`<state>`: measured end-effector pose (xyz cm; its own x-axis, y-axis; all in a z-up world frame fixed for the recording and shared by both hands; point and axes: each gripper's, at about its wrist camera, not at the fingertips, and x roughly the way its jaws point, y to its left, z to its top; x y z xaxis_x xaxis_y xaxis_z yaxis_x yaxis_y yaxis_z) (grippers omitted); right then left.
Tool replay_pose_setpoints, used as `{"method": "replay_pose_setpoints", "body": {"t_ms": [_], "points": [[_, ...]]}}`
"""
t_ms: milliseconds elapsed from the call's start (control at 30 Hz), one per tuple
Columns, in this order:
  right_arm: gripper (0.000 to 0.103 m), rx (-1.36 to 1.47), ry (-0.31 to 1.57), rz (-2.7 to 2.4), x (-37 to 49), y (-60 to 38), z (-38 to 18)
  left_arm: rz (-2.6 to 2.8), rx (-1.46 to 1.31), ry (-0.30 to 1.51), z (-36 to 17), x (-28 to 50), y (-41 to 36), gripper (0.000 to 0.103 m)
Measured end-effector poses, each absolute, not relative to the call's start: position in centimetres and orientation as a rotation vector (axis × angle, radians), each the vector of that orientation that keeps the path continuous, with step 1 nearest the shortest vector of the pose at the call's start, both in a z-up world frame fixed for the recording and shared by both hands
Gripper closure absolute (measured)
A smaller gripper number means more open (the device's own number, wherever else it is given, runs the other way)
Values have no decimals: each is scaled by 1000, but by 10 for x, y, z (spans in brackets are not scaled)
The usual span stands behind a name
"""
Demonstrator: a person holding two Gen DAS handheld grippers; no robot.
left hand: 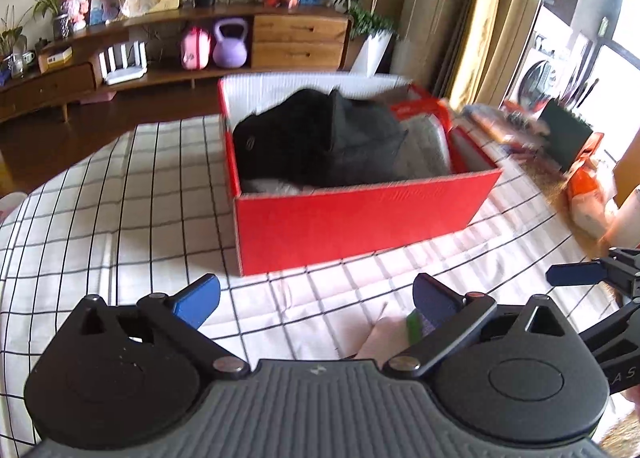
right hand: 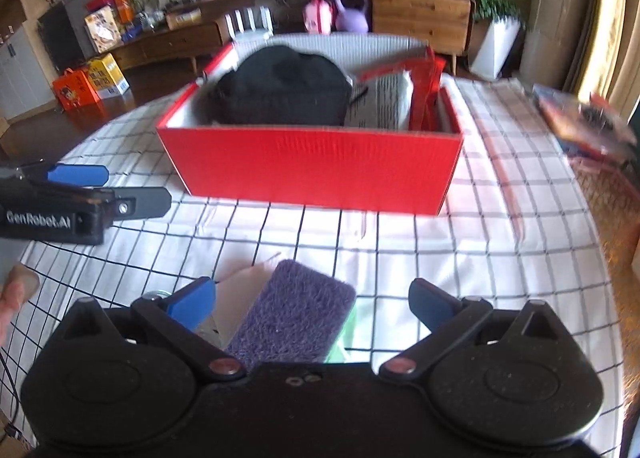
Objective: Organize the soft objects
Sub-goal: 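Reach the right gripper to the purple-green sponge and grasp it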
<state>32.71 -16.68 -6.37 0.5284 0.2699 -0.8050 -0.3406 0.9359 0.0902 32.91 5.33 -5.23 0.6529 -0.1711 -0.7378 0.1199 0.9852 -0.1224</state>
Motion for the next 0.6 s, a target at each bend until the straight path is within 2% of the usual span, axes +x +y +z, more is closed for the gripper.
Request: {"method": "replay_pose_setpoints", "body": {"t_ms": [200, 467, 600], "points": [[1, -69, 1038, 338, 344, -154, -90, -166, -43, 953, -86, 351, 52, 0], [3, -72, 1107, 317, 358, -146, -109, -202, -17, 997, -108, 371, 50, 0], [7, -82, 1119, 298, 362, -144, -112, -205, -15, 1000, -114, 376, 49, 0]]}}
